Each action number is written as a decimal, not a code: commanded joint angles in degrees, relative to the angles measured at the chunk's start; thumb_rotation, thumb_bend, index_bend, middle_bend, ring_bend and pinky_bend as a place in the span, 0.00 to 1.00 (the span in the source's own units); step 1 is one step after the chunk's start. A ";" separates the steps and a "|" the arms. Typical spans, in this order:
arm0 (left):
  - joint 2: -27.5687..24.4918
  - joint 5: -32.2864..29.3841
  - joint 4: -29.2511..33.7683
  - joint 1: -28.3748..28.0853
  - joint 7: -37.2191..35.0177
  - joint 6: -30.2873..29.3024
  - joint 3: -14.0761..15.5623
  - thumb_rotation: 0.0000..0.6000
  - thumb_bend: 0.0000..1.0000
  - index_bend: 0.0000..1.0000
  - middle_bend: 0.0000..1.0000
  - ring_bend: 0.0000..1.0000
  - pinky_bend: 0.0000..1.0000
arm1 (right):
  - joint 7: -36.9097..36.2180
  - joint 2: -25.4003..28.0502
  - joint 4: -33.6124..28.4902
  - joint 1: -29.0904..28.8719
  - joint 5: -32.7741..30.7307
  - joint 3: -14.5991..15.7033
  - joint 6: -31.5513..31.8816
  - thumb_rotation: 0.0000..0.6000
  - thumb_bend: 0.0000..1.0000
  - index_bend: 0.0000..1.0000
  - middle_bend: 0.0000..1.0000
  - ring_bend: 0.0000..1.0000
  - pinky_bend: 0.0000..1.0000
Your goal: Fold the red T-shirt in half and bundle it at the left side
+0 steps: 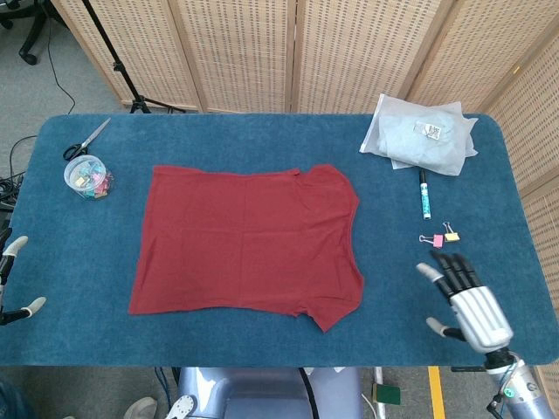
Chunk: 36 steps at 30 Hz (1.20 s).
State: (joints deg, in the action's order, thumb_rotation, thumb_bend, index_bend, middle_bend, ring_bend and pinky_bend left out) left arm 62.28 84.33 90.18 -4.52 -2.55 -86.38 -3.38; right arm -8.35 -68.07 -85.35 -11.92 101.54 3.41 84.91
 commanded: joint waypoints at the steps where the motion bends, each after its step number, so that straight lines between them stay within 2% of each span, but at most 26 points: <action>1: 0.02 -0.13 0.08 -0.10 0.18 0.17 -0.08 1.00 0.00 0.00 0.00 0.00 0.00 | 0.33 -2.89 1.56 -3.63 5.54 2.51 -4.17 1.00 0.00 0.22 0.00 0.00 0.00; 4: -0.07 -0.38 0.14 -0.08 0.04 0.19 -0.25 1.00 0.00 0.00 0.00 0.00 0.00 | 4.71 -6.69 0.75 -7.11 6.87 2.56 -10.78 1.00 0.00 0.25 0.00 0.00 0.00; 8: -0.22 -0.56 0.01 0.04 -0.45 0.18 -0.31 1.00 0.00 0.00 0.00 0.00 0.00 | 8.78 -10.06 -0.71 -9.21 5.50 1.81 -15.74 1.00 0.00 0.27 0.00 0.00 0.00; 16: -0.54 -1.22 0.05 -0.10 -1.20 0.85 -0.57 1.00 0.00 0.00 0.00 0.00 0.00 | 16.39 -16.30 -2.09 -12.13 3.37 -0.35 -21.14 1.00 0.00 0.32 0.00 0.00 0.00; 25: -1.07 -1.54 0.16 -0.11 -2.19 1.17 -0.76 1.00 0.00 0.00 0.00 0.00 0.00 | 25.02 -20.06 -1.92 -13.11 -1.58 -2.62 -23.86 1.00 0.00 0.32 0.00 0.00 0.00; 36: -1.24 -1.58 0.33 -0.09 -2.30 1.36 -0.73 1.00 0.00 0.00 0.00 0.00 0.00 | 28.48 -21.78 -0.60 -13.81 -4.69 -3.13 -24.58 1.00 0.00 0.34 0.00 0.00 0.00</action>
State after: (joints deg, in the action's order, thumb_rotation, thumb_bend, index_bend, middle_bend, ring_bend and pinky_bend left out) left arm 61.04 82.76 90.52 -4.61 -4.84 -85.01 -4.11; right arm 20.06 -89.75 -86.02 -25.64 96.98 0.36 60.36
